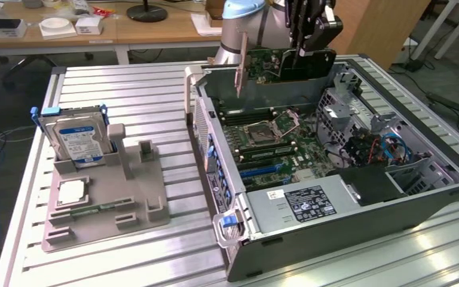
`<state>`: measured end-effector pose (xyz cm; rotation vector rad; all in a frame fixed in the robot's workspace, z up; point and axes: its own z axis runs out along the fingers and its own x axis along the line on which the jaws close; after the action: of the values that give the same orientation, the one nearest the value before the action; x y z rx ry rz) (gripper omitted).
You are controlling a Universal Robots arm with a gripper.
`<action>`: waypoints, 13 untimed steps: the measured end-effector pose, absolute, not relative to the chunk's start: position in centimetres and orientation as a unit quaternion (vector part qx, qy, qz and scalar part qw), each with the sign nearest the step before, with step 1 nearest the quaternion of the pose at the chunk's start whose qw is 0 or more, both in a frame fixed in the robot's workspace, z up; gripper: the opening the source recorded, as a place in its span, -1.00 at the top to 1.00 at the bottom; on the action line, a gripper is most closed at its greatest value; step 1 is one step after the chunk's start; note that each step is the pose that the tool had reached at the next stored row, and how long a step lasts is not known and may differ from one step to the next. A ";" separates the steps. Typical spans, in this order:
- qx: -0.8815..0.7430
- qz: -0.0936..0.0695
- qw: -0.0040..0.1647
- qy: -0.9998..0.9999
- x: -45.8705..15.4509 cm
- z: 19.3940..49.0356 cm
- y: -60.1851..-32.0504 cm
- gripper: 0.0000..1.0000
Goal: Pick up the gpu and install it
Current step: 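Insert the gpu into the slot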
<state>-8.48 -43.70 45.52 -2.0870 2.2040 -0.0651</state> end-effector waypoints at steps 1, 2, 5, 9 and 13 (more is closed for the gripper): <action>-0.686 -0.021 0.053 0.725 -8.5 45.5 -43.7 0.48; -0.686 -0.021 0.053 0.725 -8.5 45.5 -43.7 0.48; -0.686 -0.021 0.053 0.725 -8.5 45.5 -43.7 0.48; -0.686 -0.021 0.053 0.725 -8.5 45.5 -43.7 0.48; -0.687 -0.022 0.052 0.725 -8.5 45.5 -43.7 0.48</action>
<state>-8.48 -43.70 45.50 -2.0885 2.2052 -0.0683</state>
